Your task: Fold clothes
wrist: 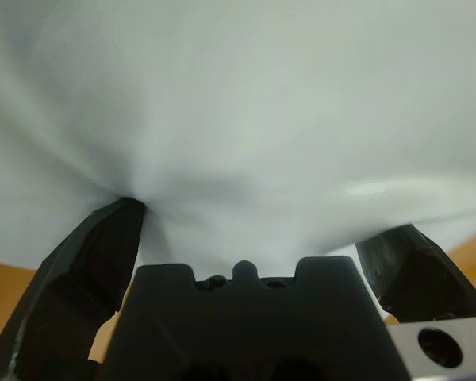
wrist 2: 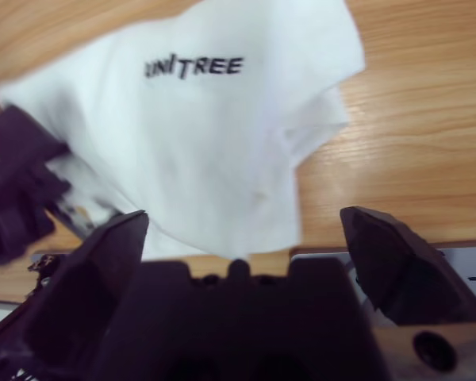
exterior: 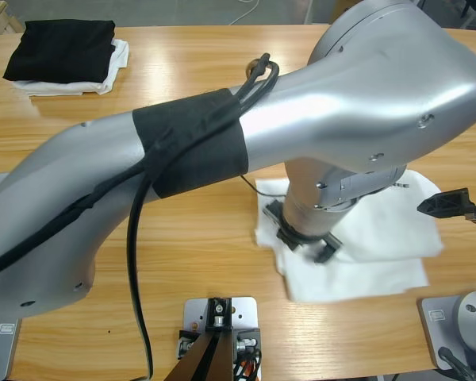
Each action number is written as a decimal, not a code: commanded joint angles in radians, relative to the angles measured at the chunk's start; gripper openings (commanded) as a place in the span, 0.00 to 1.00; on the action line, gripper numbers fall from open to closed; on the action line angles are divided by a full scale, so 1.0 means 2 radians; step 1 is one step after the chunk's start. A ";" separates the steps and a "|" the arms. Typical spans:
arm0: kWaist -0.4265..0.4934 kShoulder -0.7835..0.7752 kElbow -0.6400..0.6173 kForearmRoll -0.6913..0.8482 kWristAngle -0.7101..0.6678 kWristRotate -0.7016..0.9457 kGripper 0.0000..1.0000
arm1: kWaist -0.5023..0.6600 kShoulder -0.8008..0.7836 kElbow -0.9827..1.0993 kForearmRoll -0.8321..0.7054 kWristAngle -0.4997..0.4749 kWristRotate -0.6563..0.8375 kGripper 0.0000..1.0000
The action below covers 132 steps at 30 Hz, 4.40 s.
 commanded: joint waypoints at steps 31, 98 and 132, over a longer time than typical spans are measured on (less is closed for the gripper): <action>0.098 -0.111 0.056 -0.117 0.043 -0.200 0.98 | -0.006 0.018 0.049 -0.070 0.007 0.005 1.00; 0.170 -0.303 0.560 -0.503 -0.107 -0.023 0.00 | 0.029 -0.030 0.233 -0.406 0.144 -0.038 0.00; 0.174 -0.232 0.542 -0.535 -0.108 -0.063 0.00 | 0.066 0.225 0.298 -0.584 0.132 0.017 0.00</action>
